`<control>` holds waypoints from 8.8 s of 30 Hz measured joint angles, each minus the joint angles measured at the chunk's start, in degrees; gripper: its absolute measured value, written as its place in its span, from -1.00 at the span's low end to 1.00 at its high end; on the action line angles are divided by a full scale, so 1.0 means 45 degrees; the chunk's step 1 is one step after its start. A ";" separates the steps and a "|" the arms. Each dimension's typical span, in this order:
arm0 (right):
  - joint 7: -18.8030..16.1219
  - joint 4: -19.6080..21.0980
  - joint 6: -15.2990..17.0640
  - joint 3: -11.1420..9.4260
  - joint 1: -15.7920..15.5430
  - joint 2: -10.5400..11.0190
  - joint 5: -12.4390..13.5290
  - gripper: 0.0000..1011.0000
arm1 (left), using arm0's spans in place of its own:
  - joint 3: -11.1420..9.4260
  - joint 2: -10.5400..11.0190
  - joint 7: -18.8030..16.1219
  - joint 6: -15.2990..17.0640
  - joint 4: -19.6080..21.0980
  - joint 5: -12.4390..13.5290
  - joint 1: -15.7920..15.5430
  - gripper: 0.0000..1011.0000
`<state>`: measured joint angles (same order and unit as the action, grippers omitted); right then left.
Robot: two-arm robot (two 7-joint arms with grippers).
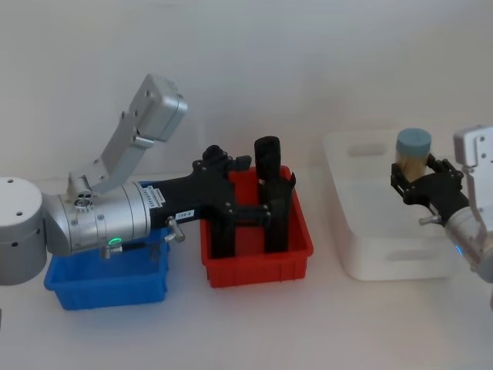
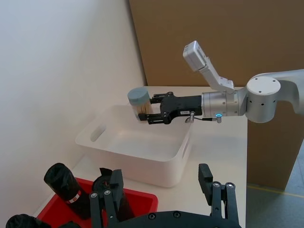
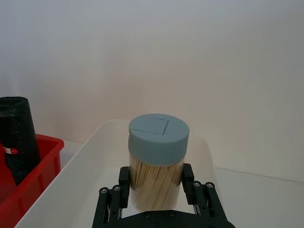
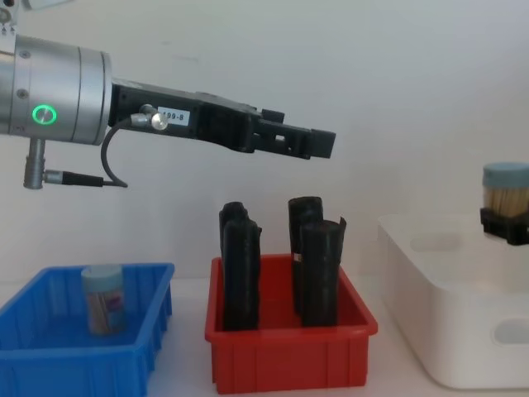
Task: Pick the cotton swabs from the blue box and place them into the white box.
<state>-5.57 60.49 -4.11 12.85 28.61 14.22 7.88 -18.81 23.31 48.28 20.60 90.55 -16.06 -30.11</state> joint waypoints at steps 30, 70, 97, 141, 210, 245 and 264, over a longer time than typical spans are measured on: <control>-0.1256 -0.6084 -0.1551 0.0438 0.3312 -0.1312 0.0043 0.98 | 0.0000 0.0000 -0.0001 0.0000 0.0000 -0.0001 0.0000 0.99; 0.0430 0.4493 -0.1297 -0.0391 -0.2523 0.0686 0.0958 0.98 | 0.0001 0.0000 -0.0003 0.0000 0.0003 0.0001 0.0000 0.99; 0.0413 0.7077 0.0205 -0.0157 -0.4798 0.0947 0.1504 0.98 | -0.0504 -0.0099 -0.3310 -0.1374 0.0180 0.0313 0.1148 0.99; 0.0388 0.9052 0.1346 0.0019 -0.6544 0.1137 0.1908 0.98 | -0.1570 -0.0313 -1.0310 -0.4281 0.0577 0.0997 0.3582 0.99; -0.4207 0.0178 -0.0335 0.0678 -0.0304 -0.1395 -0.0277 0.98 | -0.1605 -0.0316 -1.0590 -0.4402 0.0582 0.1018 0.3672 0.99; -0.6769 -0.6109 -0.1475 0.1049 0.3700 -0.2833 -0.0195 0.65 | -0.1605 -0.0315 -1.0591 -0.4402 0.0582 0.1018 0.3672 0.99; -0.6991 -0.6639 -0.1727 0.1069 0.4131 -0.2969 -0.0103 -0.03 | -0.1604 -0.0314 -1.0591 -0.4402 0.0583 0.1017 0.3672 0.99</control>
<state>-37.03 30.62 -11.88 17.66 47.20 0.86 7.41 -26.03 21.90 0.63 0.79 93.18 -11.48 -13.59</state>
